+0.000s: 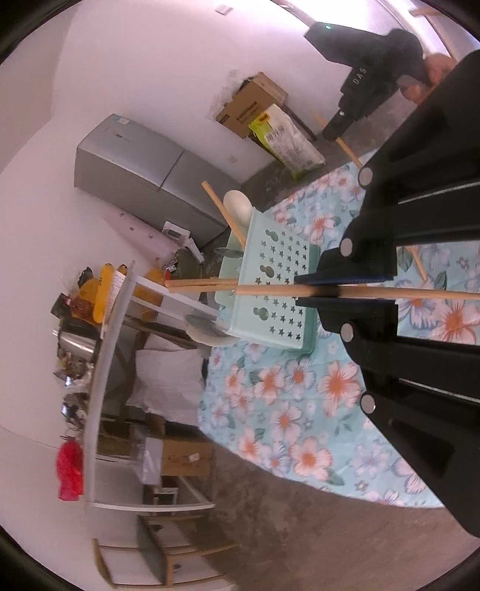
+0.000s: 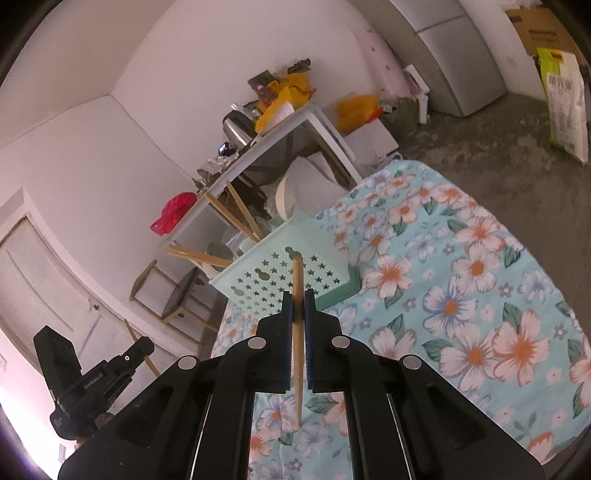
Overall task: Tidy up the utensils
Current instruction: 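Lift the chopsticks upright with both tools and carry them over the holder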
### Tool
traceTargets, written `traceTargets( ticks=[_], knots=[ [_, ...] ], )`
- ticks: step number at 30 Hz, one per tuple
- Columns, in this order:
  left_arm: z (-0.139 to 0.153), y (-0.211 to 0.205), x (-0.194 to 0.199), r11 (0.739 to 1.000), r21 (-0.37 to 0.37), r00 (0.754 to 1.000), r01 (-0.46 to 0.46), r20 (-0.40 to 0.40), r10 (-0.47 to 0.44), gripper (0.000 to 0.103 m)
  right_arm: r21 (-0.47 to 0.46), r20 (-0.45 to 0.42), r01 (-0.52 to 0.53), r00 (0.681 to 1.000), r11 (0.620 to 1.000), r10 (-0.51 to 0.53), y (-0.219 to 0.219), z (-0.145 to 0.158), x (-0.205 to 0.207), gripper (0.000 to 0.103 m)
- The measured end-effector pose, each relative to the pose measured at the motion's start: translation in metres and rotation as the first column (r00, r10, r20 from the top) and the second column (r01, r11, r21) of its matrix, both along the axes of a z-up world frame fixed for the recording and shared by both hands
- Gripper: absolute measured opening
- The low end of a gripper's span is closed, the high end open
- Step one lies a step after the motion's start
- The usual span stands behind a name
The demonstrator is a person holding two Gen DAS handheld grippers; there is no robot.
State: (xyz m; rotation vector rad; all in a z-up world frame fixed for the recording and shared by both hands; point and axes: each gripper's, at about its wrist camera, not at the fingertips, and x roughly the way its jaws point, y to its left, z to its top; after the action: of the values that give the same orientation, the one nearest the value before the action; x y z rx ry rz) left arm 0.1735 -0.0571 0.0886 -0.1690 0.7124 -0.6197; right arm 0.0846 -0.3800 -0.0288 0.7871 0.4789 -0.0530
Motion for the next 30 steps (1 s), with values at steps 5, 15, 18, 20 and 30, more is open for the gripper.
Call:
traceTargets(
  ticks=[5, 15, 18, 20, 30],
  knots=[
    [0.001, 0.0, -0.005, 0.999, 0.035, 0.999, 0.001, 0.032, -0.002, 0.005, -0.001, 0.006, -0.005, 1.0, 1.0, 0.005, 0.001, 0.0, -0.001, 0.004],
    [0.01, 0.0, -0.012, 0.996, 0.086, 0.995, -0.008, 0.099, -0.001, 0.005, 0.008, -0.001, -0.009, 1.0, 1.0, 0.009, 0.001, -0.001, 0.0, 0.004],
    [0.015, 0.001, -0.012, 0.997, 0.08, 0.994, -0.012, 0.112, 0.003, 0.005, 0.028, -0.01, -0.011, 1.0, 1.0, 0.011, -0.001, -0.005, 0.0, 0.004],
    [0.019, 0.0, -0.013, 0.997, 0.073, 0.993, -0.011, 0.121, 0.002, 0.005, 0.029, -0.009, -0.01, 1.0, 1.0, 0.01, -0.001, -0.005, -0.001, 0.004],
    [0.072, -0.01, 0.005, 1.0, -0.026, 0.972, 0.008, 0.236, -0.001, 0.005, 0.025, 0.002, -0.002, 1.0, 1.0, 0.002, -0.006, -0.003, -0.003, 0.004]
  ],
)
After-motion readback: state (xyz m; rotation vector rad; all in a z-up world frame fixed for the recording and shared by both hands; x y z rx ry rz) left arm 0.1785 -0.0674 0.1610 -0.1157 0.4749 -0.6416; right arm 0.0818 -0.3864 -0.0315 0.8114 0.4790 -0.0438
